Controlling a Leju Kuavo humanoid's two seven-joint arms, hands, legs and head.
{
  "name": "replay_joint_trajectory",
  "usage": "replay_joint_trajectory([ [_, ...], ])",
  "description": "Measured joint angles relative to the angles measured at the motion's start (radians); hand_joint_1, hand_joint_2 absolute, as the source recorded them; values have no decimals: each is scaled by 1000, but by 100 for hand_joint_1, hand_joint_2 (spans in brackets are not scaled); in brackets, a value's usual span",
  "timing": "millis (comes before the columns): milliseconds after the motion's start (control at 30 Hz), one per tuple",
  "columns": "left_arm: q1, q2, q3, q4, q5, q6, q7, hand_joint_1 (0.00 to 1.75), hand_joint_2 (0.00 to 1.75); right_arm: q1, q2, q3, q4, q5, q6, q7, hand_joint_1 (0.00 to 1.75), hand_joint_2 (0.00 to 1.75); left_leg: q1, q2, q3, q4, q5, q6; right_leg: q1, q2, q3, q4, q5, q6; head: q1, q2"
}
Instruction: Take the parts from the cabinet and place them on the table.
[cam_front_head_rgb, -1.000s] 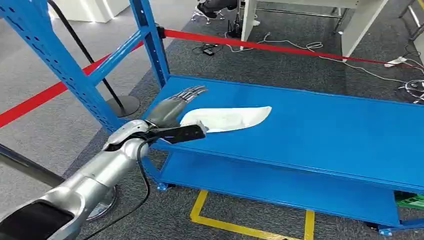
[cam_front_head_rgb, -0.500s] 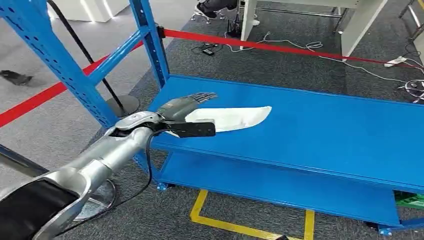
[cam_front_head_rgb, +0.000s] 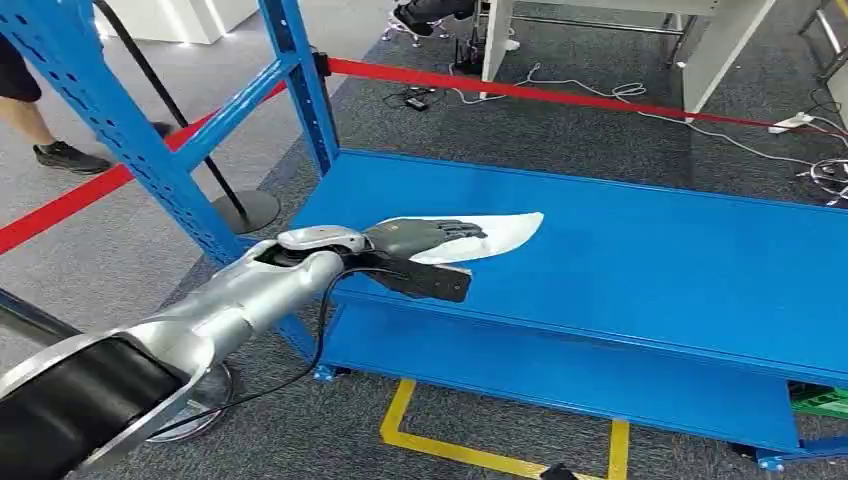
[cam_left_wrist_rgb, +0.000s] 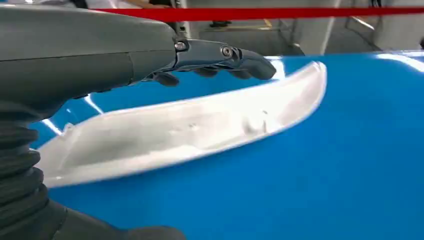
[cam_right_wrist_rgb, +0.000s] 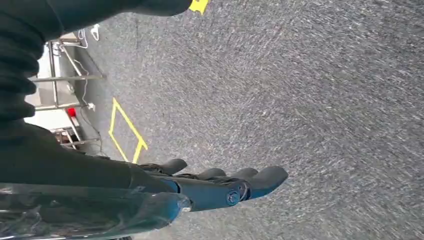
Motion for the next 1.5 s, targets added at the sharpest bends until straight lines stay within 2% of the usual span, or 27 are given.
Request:
replay_joint_trajectory([
  [367, -14, -22, -53, 53, 9, -8, 13, 0, 175, -9, 0, 14, 0, 0, 6, 1, 0, 175, 0, 0, 0, 0, 0, 0, 0, 0, 0, 0, 0, 0, 0, 0],
  [533, -13, -19, -71, 97, 6, 21, 52, 0, 175, -9, 0, 15, 1, -1, 4, 3, 0, 175, 0, 0, 0, 0, 0, 0, 0, 0, 0, 0, 0, 0, 0, 0],
  [633, -13, -14, -80, 117, 3, 29, 60, 0, 175, -9, 0, 15, 1, -2, 2, 3, 0, 175, 0, 0, 0, 0, 0, 0, 0, 0, 0, 0, 0, 0, 0, 0],
  [767, -12, -3, -93, 144, -2, 40, 100, 0, 175, -9, 0, 15, 1, -3, -2, 4, 0, 175, 0, 0, -1, 0, 0, 0, 0, 0, 0, 0, 0, 0, 0, 0],
  [933, -3, 32, -103, 180, -7, 73, 122, 0, 175, -9, 0, 14, 1, -12, -3, 0, 0, 175, 0, 0, -1, 0, 0, 0, 0, -1, 0, 0, 0, 0, 0, 0],
  [967, 2, 38, -104, 185, -3, 87, 121, 0, 0, -9, 0, 14, 1, -12, -3, 5, 0, 175, 0, 0, -1, 0, 0, 0, 0, -1, 0, 0, 0, 0, 0, 0],
  [1233, 24, 61, -109, 208, 16, 131, 116, 0, 0, -8, 0, 14, 1, -12, -3, 6, 0, 175, 0, 0, -1, 0, 0, 0, 0, 0, 0, 0, 0, 0, 0, 0],
  [1267, 26, 64, -109, 209, 16, 135, 116, 10, 0, -9, 0, 14, 1, -12, -3, 6, 0, 175, 0, 0, -1, 0, 0, 0, 0, -1, 0, 0, 0, 0, 0, 0],
  [1300, 28, 66, -109, 211, 17, 140, 115, 162, 0, -9, 0, 14, 1, -12, -3, 6, 0, 175, 0, 0, -1, 0, 0, 0, 0, -1, 0, 0, 0, 0, 0, 0],
  [1333, 30, 68, -108, 212, 18, 148, 114, 175, 0, -9, 0, 14, 1, -12, -3, 6, 0, 175, 0, 0, -1, 0, 0, 0, 0, -1, 0, 0, 0, 0, 0, 0],
  [1500, 38, 75, -96, 217, 18, 203, 101, 175, 0, -7, 0, 14, 1, -14, -4, 4, 0, 175, 0, 0, -1, 0, 0, 0, 0, -1, 0, 0, 0, 0, 0, 0],
])
